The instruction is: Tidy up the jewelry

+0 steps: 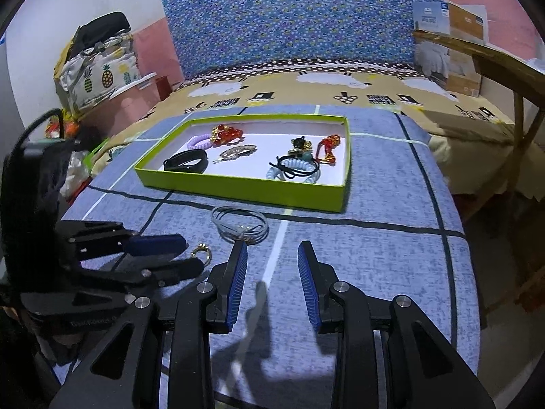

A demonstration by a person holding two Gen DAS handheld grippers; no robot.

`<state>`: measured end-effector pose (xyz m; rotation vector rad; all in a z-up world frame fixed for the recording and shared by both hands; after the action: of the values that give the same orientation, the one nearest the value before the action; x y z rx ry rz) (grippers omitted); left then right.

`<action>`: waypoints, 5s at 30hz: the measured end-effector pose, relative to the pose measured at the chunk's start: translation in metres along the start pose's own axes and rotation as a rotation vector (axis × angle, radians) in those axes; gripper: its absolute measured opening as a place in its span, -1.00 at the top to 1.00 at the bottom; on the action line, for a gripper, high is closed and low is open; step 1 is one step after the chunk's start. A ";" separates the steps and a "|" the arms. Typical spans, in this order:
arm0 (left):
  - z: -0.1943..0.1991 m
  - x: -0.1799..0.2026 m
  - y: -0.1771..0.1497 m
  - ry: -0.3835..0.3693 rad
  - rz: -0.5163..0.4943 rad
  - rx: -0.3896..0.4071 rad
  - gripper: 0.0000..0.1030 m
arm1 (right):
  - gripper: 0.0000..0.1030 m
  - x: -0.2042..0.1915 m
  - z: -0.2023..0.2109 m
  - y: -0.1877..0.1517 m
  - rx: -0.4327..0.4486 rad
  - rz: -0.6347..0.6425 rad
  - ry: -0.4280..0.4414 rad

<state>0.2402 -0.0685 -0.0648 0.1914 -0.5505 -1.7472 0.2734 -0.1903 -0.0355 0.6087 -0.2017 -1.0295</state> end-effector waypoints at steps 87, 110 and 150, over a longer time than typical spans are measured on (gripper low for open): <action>0.080 -0.122 0.044 0.193 0.061 0.297 0.57 | 0.71 -0.031 -0.034 0.088 -0.006 0.093 0.015; 0.003 -0.156 0.082 0.190 0.098 0.056 0.56 | 0.70 -0.020 -0.096 0.109 -0.115 0.083 -0.053; 0.098 -0.098 -0.030 0.154 0.180 0.264 0.37 | 0.36 -0.061 0.018 0.025 0.068 0.043 -0.036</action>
<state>0.1979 0.0548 -0.0088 0.4449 -0.6630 -1.4684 0.2528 -0.1364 0.0004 0.6457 -0.2812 -0.9952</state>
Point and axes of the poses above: each gripper's, at about its wrist camera, not at the fingertips, and z roughly against the way its jaws point, x to its right, y to its top, the point moved 5 cm from there along -z, roughly the way its jaws point, and after that the axes turned 12 degrees about -x, right-handed, at the moved point
